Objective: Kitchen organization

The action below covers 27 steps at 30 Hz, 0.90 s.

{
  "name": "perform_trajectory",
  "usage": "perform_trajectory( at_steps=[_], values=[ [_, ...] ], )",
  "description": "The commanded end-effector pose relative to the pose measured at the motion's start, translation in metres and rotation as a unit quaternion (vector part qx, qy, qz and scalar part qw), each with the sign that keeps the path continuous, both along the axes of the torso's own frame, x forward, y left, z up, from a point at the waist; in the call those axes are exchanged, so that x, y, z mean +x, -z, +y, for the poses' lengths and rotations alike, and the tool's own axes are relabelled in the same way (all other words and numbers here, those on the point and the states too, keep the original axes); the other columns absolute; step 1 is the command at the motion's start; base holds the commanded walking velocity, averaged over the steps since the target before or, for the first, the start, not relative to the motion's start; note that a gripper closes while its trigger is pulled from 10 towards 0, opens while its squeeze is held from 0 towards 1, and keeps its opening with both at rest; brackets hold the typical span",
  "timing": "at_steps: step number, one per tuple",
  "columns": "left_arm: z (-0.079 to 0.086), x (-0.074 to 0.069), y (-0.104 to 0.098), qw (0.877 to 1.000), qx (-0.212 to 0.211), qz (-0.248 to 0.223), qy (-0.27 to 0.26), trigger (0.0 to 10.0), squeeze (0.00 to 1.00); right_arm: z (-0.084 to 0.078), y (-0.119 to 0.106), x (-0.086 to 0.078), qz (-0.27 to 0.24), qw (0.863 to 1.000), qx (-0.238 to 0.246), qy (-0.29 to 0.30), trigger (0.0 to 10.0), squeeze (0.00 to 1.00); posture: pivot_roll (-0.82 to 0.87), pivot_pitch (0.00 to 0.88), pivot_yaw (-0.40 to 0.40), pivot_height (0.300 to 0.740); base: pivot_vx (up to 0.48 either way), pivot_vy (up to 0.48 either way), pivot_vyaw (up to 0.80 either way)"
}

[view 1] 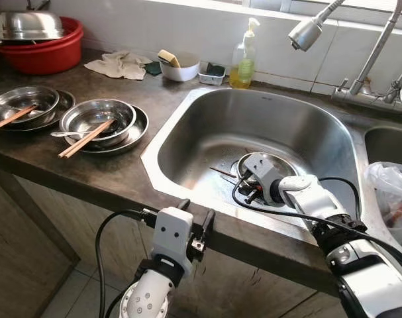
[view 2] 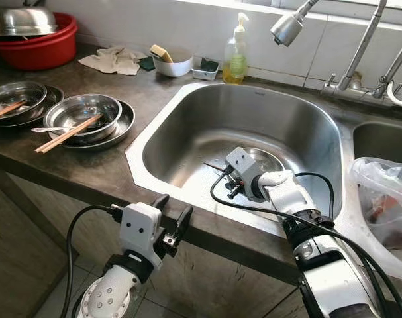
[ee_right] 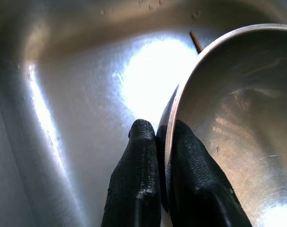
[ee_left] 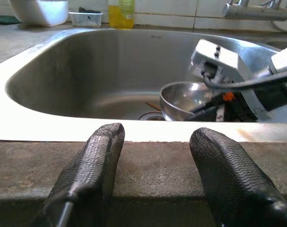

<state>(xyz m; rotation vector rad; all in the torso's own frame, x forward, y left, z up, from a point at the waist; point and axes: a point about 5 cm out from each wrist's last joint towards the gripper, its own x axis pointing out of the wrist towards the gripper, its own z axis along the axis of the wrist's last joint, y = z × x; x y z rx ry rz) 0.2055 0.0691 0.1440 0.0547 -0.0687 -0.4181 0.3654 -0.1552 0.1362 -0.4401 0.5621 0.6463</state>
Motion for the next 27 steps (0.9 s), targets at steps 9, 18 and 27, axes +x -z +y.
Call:
perform_trajectory(
  at_steps=[9,18,27],
  values=[
    [0.002,0.002,-0.004,1.0,0.005,-0.008,0.001,10.0,0.0,-0.006,0.003,-0.001,-0.004,1.0,-0.01,0.013,10.0,1.0,0.04,0.109,-0.062,0.74,0.0,0.0,0.0],
    [0.003,0.012,-0.006,1.0,0.012,-0.018,-0.004,10.0,0.0,-0.002,-0.013,-0.005,-0.056,0.998,0.026,0.017,10.0,0.0,0.04,0.073,-0.058,0.74,0.0,0.0,0.0],
    [0.003,0.019,-0.006,1.0,0.013,-0.026,-0.005,10.0,0.0,0.005,-0.06,-0.018,-0.211,0.967,0.128,0.061,10.0,0.0,0.03,0.038,-0.043,0.74,0.0,0.0,0.0]
  ],
)
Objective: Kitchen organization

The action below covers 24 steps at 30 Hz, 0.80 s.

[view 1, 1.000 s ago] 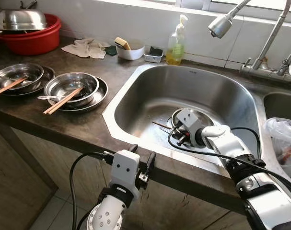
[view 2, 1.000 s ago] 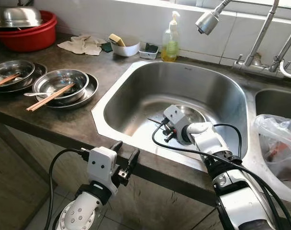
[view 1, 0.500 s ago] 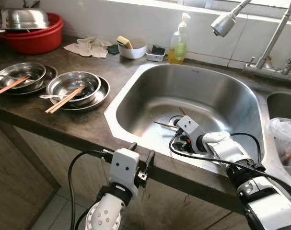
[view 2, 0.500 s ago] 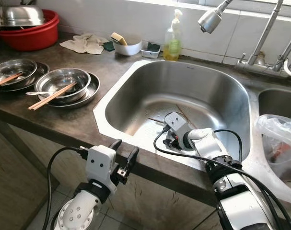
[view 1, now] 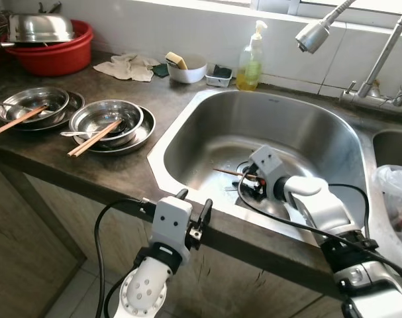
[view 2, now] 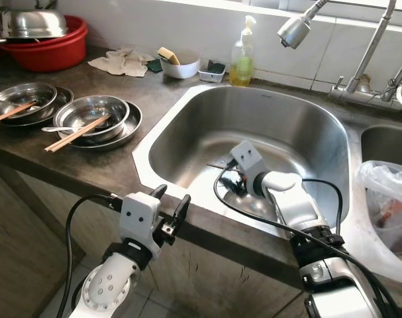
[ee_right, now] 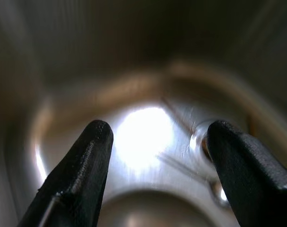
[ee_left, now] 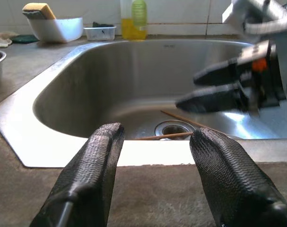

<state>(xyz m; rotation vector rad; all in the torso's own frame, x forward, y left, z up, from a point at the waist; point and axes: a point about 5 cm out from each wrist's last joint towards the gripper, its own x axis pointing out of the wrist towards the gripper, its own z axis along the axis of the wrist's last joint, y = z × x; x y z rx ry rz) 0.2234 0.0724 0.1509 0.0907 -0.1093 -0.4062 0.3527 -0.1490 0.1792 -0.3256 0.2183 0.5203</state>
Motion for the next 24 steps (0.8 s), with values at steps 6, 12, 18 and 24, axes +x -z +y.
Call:
perform_trajectory(
  at_steps=[6,12,18,24],
  values=[
    [0.003,0.003,0.002,1.0,0.005,-0.003,0.001,10.0,0.0,-0.001,-0.031,-0.047,-0.167,0.975,0.122,0.076,10.0,0.0,0.01,0.01,-0.019,0.74,0.0,0.0,0.0],
    [0.002,0.004,0.003,1.0,0.006,-0.002,0.013,10.0,0.0,-0.008,-0.024,-0.077,-0.191,0.965,0.136,0.117,10.0,0.0,-0.01,0.0,0.003,0.74,0.0,0.0,0.0],
    [0.0,0.003,0.006,1.0,0.01,-0.002,0.027,10.0,0.0,-0.004,-0.016,-0.1,-0.189,0.959,0.16,0.138,10.0,0.0,-0.01,0.0,0.009,0.74,0.0,0.0,0.0],
    [-0.002,-0.001,0.007,0.999,0.006,0.002,0.042,10.0,0.0,0.013,-0.004,-0.117,-0.171,0.958,0.181,0.143,10.0,0.0,-0.01,0.0,0.009,0.74,0.0,0.0,0.0]
  ],
)
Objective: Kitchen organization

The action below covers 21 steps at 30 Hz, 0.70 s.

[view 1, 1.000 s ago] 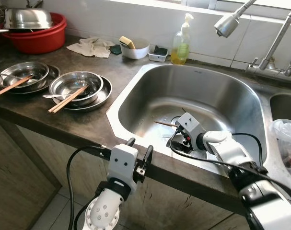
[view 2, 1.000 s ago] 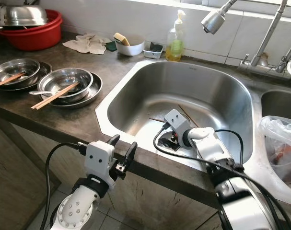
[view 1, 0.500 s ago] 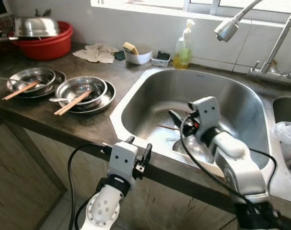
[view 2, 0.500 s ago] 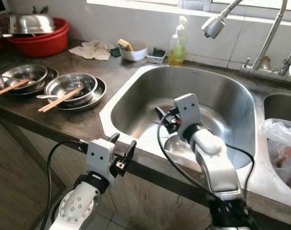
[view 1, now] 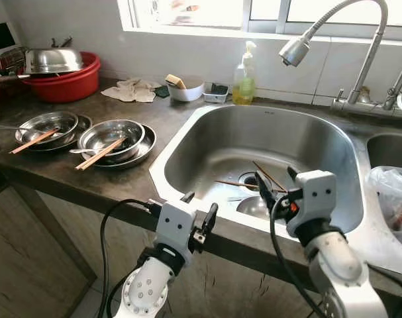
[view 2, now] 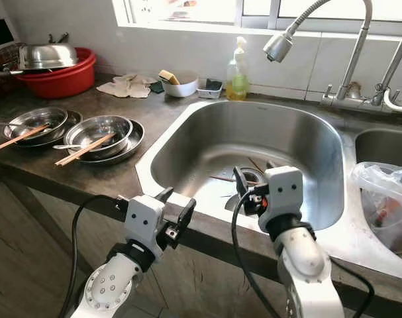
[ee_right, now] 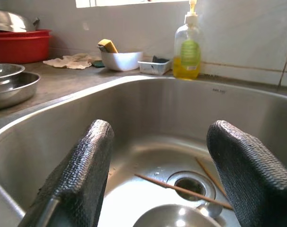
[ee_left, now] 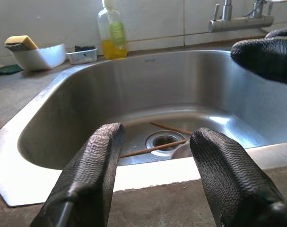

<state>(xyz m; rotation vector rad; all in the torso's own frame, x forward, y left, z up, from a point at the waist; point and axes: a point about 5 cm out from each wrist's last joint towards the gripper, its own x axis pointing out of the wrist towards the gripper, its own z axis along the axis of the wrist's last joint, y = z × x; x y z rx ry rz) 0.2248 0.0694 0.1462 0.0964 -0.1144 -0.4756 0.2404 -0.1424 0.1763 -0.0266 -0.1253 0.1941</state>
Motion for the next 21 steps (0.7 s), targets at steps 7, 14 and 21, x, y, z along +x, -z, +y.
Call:
perform_trajectory(
  at_steps=[7,14,21],
  values=[
    [0.002,-0.004,0.004,1.0,0.006,0.003,0.017,10.0,0.0,0.018,0.0,-0.014,-0.007,0.999,-0.006,-0.032,10.0,0.0,0.0,0.0,0.006,0.74,0.0,0.0,0.0],
    [0.002,-0.005,0.005,1.0,0.004,0.003,0.018,10.0,0.0,0.024,-0.001,-0.016,-0.009,0.998,0.006,-0.057,10.0,0.0,0.0,0.0,0.005,0.74,0.0,0.0,0.0],
    [0.004,-0.008,0.008,1.0,0.004,0.008,0.017,10.0,0.0,0.027,-0.001,-0.013,-0.01,0.998,0.01,-0.06,10.0,0.0,0.02,0.0,0.007,0.74,-0.261,0.0,0.0]
  ],
)
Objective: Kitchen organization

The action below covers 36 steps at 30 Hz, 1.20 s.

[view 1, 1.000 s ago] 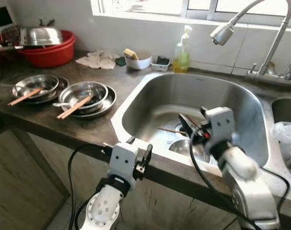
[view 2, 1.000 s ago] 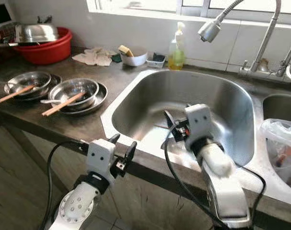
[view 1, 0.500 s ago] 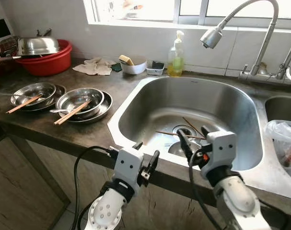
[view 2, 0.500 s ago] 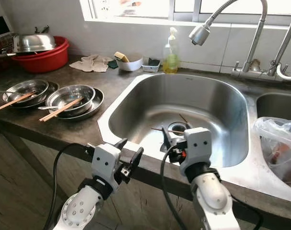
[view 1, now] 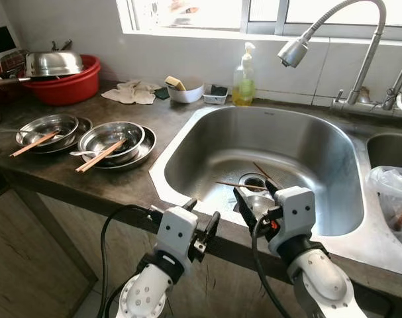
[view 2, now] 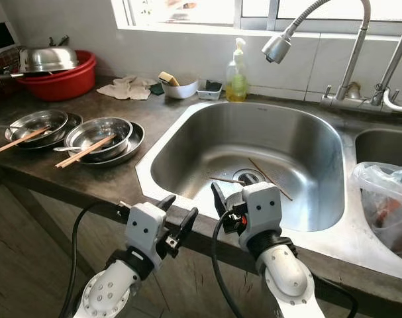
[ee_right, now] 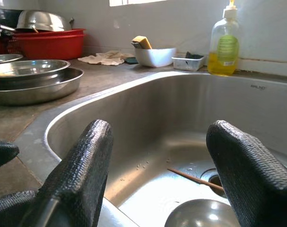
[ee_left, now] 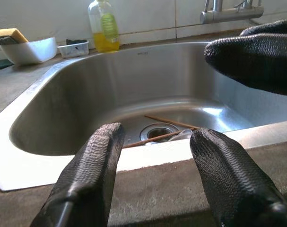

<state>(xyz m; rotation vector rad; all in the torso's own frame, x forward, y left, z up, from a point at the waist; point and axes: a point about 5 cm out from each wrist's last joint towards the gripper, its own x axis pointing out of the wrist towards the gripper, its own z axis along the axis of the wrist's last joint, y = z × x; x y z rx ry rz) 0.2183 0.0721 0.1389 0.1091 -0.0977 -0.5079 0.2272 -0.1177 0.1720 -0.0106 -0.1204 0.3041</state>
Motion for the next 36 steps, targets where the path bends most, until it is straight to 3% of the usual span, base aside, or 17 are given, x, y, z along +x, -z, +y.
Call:
perform_trajectory(
  at_steps=[1,36],
  values=[
    [0.0009,-0.0011,0.0003,1.0,-0.005,0.0,0.001,10.0,0.0,0.0019,-0.0054,0.0005,-0.013,1.0,0.007,-0.004,10.0,0.0,0.02,0.0,0.006,0.74,-0.285,0.0,0.0],
    [-0.0021,-0.0016,0.0002,1.0,-0.008,0.001,-0.007,10.0,0.0,0.0049,-0.0005,0.0022,0.003,1.0,0.012,0.005,10.0,0.0,0.02,0.0,-0.003,0.74,-0.271,0.0,0.0]
  ],
)
